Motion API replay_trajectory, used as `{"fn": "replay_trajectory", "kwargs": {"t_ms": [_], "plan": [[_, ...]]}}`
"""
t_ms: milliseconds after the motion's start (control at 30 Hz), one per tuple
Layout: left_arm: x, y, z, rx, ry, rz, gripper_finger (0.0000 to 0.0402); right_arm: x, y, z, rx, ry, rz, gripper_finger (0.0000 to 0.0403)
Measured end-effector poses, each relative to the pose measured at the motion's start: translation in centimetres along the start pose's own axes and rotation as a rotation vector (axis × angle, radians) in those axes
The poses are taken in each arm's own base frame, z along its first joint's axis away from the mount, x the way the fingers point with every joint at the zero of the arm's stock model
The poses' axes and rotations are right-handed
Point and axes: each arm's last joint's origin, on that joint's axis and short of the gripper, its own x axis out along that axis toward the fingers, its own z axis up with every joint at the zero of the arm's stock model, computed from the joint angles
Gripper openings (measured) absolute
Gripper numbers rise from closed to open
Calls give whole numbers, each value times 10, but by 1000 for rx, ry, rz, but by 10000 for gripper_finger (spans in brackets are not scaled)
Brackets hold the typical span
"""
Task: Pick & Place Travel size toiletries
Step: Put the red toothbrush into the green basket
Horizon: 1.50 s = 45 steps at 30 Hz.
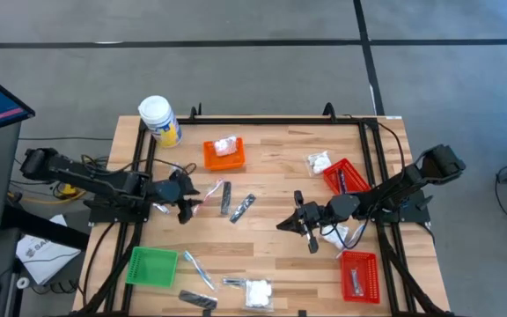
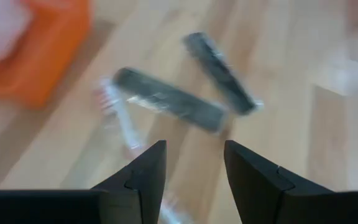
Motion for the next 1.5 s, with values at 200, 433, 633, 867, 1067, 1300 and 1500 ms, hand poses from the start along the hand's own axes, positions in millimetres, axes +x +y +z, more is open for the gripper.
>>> {"fn": "replay_trajectory", "kwargs": {"t_ms": [200, 433, 633, 867, 1067, 1300, 1500], "plan": [[7, -16, 4, 82, 13, -35, 153, 0, 1, 0, 0, -1, 2, 8], [22, -25, 15, 115, 65, 59, 153, 0, 0, 0, 0, -1, -1, 8], [47, -26, 17, 141, 170, 188, 142, 0, -2, 1, -8, -3, -7, 8], [63, -16, 21, 122, 206, 291, 129, 1, -4, 0, -8, 3, -16, 8], [72, -3, 21, 110, 246, 340, 138, 1, -5, 0, -9, 8, -20, 8], [82, 6, 19, 76, 307, 334, 167, 1, -5, 0, -9, 5, -20, 8], [94, 10, 11, 70, 377, 325, 189, 1, -5, 0, -8, 4, -20, 8]]}}
